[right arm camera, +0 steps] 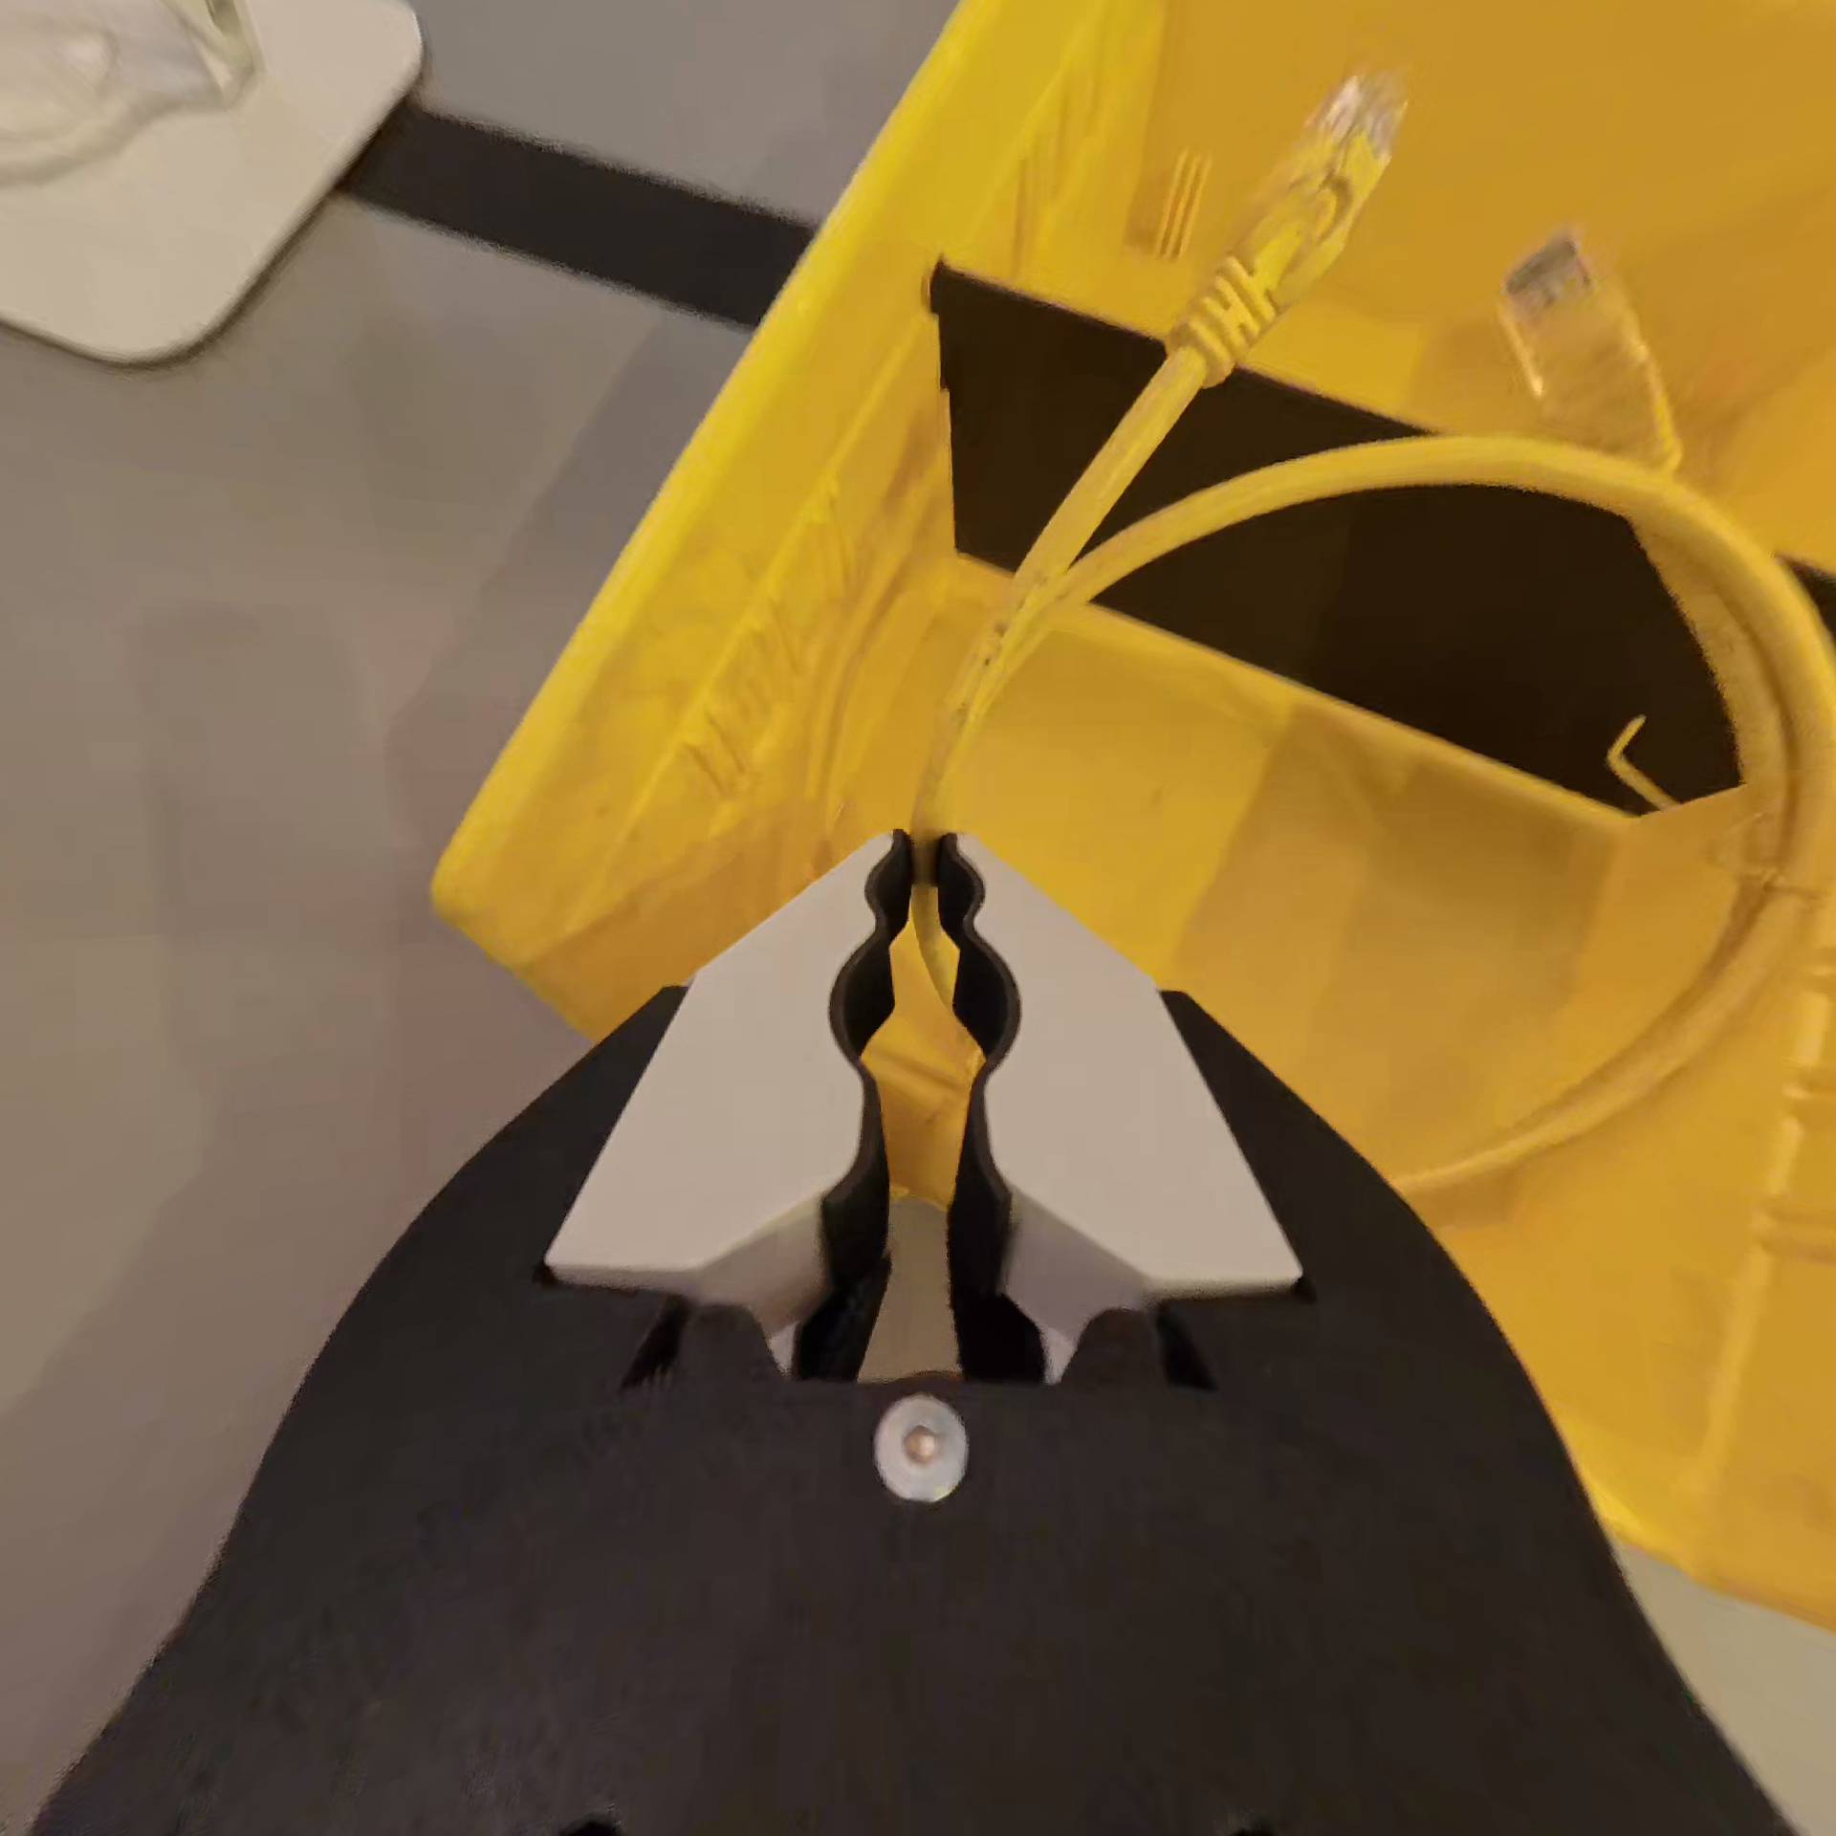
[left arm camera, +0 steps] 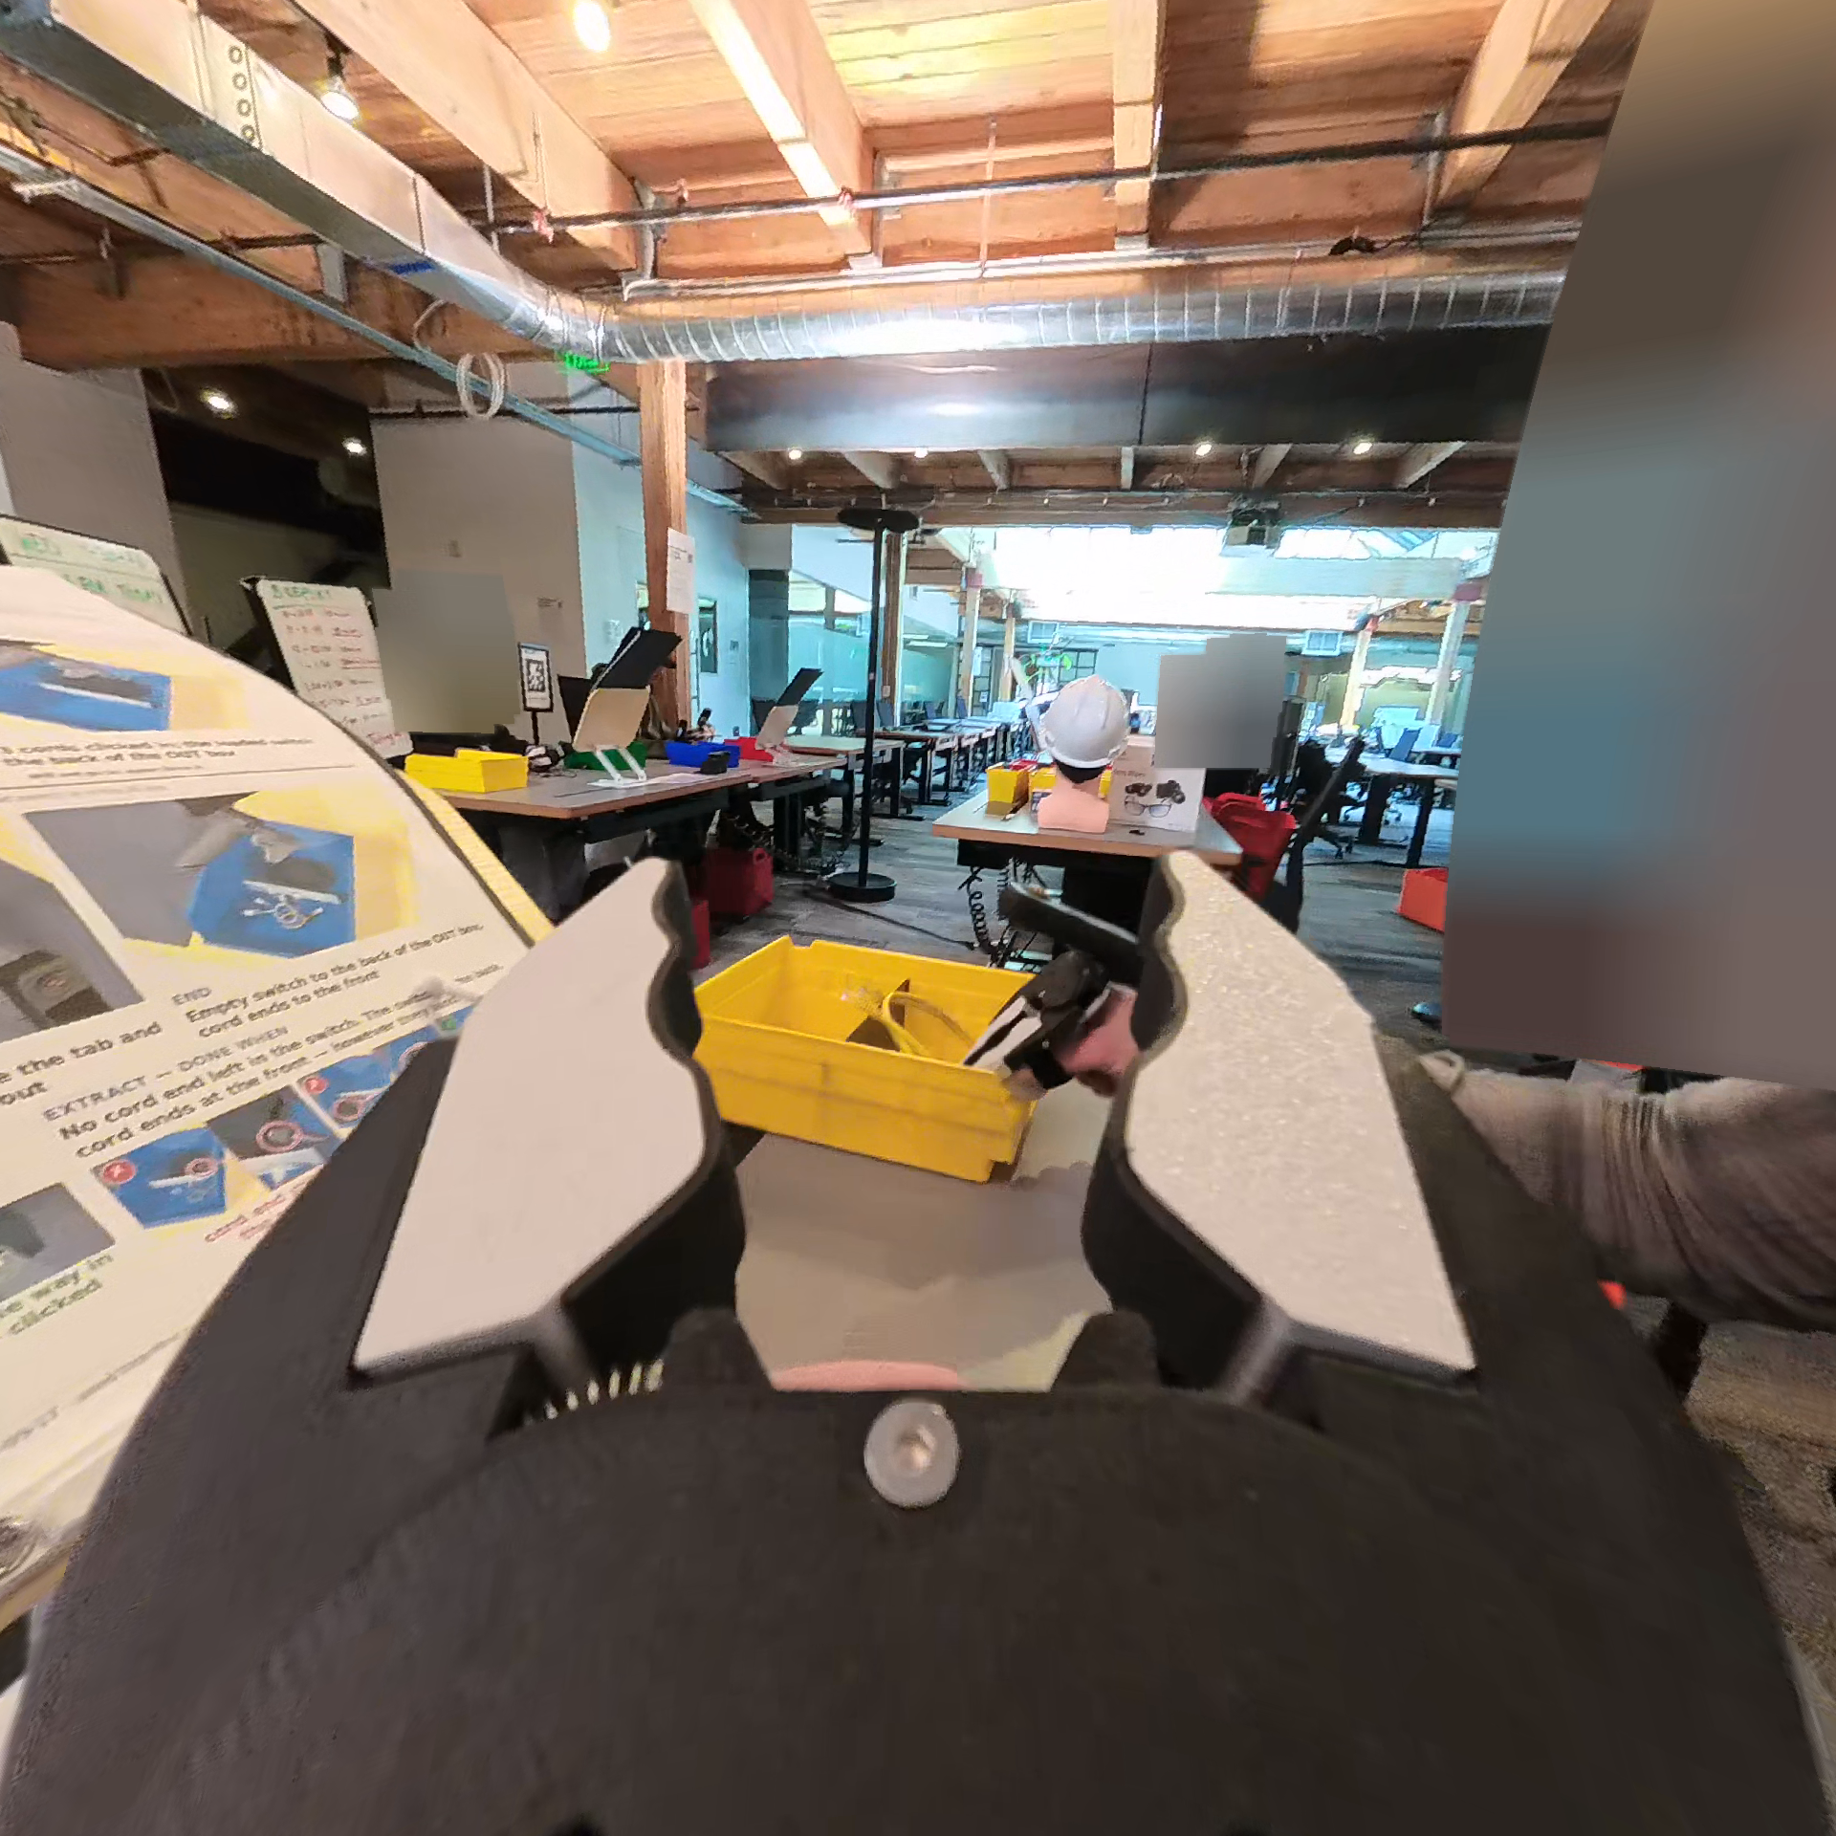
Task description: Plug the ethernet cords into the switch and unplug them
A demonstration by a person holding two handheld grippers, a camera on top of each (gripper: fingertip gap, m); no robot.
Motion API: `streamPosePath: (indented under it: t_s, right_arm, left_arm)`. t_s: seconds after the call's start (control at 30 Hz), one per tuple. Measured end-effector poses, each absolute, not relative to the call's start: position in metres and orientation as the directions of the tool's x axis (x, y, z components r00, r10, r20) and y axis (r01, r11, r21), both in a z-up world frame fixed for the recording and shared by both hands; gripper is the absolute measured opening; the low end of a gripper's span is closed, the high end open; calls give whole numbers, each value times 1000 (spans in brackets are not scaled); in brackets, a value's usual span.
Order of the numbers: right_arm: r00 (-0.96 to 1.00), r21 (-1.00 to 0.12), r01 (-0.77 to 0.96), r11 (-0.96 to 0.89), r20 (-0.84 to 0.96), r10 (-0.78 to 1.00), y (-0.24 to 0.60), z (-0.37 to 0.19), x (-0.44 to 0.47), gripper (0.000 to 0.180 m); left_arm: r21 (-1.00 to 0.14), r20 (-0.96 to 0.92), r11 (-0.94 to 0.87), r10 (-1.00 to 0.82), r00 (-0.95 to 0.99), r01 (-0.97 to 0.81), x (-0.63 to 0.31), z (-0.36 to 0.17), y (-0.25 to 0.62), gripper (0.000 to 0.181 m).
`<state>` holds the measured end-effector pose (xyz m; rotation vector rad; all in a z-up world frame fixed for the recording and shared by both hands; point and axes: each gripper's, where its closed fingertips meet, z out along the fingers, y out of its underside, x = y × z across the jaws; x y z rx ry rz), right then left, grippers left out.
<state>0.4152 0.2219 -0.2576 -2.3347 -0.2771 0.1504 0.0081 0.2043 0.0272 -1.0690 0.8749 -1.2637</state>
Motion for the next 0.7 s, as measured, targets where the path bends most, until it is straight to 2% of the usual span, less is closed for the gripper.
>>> streamPosePath:
  t_s: [0.17,0.4,0.5,0.57,0.63,0.7]
  right_arm:
    - [939,-492,267,-829,-60,338,208,-276,415,3]
    - [874,-62,440,-896,-200,444,172,-301,411,4]
    - [858,2,464,-886,-252,448,169,-300,409,5]
    - [843,17,459,-888,-323,430,162,-294,405,15]
    - [836,-25,451,-892,-337,432,159,-284,405,38]
    - [823,-92,448,-890,-346,450,157,-271,404,47]
  left_arm:
    - [-975,6,36,-981,192,217,6,18,211,79]
    - [-988,-28,60,-976,218,140,4,12,211,83]
    - [-993,-36,60,-975,220,106,5,7,212,85]
    - [-994,-35,57,-976,214,96,5,6,211,85]
    - [-994,-40,61,-974,223,87,3,5,213,85]
    - [-994,-41,62,-974,223,87,0,6,214,85]
